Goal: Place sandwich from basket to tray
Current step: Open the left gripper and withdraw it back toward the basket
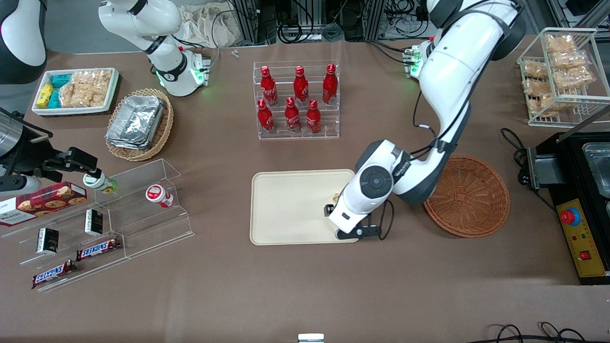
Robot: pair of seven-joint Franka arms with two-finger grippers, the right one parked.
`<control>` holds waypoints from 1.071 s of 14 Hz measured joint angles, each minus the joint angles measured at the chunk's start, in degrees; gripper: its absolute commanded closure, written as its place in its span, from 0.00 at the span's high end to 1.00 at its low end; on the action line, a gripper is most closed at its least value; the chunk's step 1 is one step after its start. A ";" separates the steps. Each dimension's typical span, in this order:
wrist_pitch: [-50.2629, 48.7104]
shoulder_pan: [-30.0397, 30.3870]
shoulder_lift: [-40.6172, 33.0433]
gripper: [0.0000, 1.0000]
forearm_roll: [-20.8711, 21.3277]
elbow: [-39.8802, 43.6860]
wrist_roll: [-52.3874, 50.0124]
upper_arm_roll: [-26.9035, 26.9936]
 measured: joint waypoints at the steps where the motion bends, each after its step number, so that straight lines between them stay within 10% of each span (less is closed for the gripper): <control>1: -0.26 0.66 -2.07 1.00 0.07 0.18 -0.04 0.56; 15: -19.35 21.69 -35.00 1.00 -3.78 -12.86 9.35 4.12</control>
